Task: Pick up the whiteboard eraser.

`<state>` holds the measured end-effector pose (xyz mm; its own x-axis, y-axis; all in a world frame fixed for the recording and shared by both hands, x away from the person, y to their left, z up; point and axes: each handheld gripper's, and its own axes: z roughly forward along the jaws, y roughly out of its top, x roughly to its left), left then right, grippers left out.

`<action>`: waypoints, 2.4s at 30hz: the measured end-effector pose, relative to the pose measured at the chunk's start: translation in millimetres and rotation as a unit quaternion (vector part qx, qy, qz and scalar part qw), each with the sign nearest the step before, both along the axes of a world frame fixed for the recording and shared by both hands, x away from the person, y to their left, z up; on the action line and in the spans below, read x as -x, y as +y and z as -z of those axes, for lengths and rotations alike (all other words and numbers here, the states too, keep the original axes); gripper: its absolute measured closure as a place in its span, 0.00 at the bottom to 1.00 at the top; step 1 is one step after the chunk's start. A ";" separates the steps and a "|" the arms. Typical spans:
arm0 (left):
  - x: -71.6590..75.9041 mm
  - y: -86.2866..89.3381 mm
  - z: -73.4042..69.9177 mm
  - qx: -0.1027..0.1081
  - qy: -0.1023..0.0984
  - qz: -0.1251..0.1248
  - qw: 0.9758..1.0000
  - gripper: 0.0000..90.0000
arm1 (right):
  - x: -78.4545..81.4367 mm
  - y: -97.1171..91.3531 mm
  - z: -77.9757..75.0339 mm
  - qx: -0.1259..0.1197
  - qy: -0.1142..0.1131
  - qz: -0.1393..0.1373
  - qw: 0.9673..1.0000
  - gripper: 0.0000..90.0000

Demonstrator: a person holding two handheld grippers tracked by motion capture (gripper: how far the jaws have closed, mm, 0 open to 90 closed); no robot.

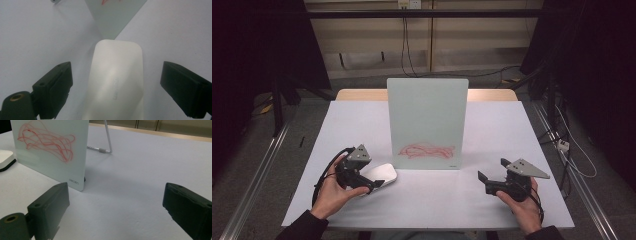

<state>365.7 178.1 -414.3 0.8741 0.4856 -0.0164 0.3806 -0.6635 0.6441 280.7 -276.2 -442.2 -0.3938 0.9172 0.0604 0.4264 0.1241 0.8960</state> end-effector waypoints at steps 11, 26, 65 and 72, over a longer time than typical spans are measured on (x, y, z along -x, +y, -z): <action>-6.8 -3.6 14.0 -0.014 0.031 0.015 0.999 0.22 | -0.3 0.4 0.1 0.000 0.000 -0.001 1.000 0.08; -9.2 -4.0 23.1 -0.027 0.043 0.016 0.999 0.31 | -0.7 0.2 0.3 -0.001 0.002 -0.004 1.000 0.08; -4.1 1.2 14.3 -0.010 0.021 0.011 1.000 0.35 | -1.3 0.7 -0.2 0.000 0.001 -0.003 1.000 0.08; 0.4 6.5 8.5 0.015 0.005 -0.001 1.000 0.35 | -2.1 1.2 -0.2 -0.001 0.002 -0.003 1.000 0.08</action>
<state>365.3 184.6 -422.7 0.8725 0.4870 -0.0397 0.3886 -0.6423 0.6607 282.8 -275.0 -442.0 -0.3996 0.9144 0.0644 0.4284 0.1242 0.8950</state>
